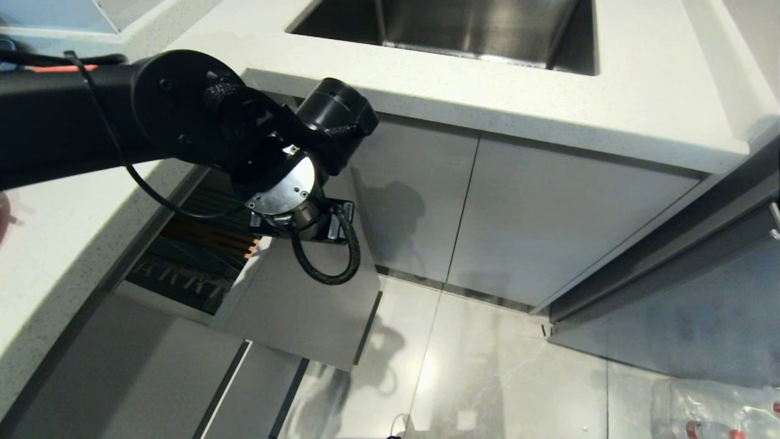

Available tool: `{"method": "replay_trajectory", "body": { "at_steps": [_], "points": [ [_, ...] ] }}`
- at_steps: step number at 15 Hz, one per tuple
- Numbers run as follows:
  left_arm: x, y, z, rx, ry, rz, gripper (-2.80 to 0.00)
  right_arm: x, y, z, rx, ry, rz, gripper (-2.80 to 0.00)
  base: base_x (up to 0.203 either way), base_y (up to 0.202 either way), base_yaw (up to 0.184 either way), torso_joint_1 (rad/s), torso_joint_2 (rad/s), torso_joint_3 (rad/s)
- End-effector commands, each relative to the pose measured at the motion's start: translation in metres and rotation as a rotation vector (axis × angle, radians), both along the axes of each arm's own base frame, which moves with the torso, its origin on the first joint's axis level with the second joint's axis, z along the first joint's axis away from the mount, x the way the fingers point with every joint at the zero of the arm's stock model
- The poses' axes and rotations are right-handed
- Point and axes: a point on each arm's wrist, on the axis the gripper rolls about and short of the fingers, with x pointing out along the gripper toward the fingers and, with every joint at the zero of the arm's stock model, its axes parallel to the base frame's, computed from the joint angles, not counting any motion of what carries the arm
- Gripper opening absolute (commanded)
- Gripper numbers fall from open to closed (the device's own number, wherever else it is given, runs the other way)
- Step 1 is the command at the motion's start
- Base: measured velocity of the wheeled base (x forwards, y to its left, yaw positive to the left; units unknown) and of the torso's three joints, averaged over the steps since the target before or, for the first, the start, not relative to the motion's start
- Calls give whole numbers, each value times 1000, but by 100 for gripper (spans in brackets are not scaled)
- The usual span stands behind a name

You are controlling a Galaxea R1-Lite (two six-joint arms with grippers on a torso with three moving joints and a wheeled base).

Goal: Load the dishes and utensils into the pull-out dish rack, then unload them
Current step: Close the cupboard

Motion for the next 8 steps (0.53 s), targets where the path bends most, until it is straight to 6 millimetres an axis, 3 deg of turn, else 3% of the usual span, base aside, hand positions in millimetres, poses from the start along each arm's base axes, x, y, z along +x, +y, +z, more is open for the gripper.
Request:
{"method": "replay_trajectory", "body": {
  "at_steps": [1,8],
  "points": [
    [2,12,3,9,-6,35,-280,0,0,0,0,2,-1,-280,0,0,0,0,0,0],
    [22,49,3,106,-17,171,-280,0,0,0,0,2,-1,-280,0,0,0,0,0,0]
  ]
}}
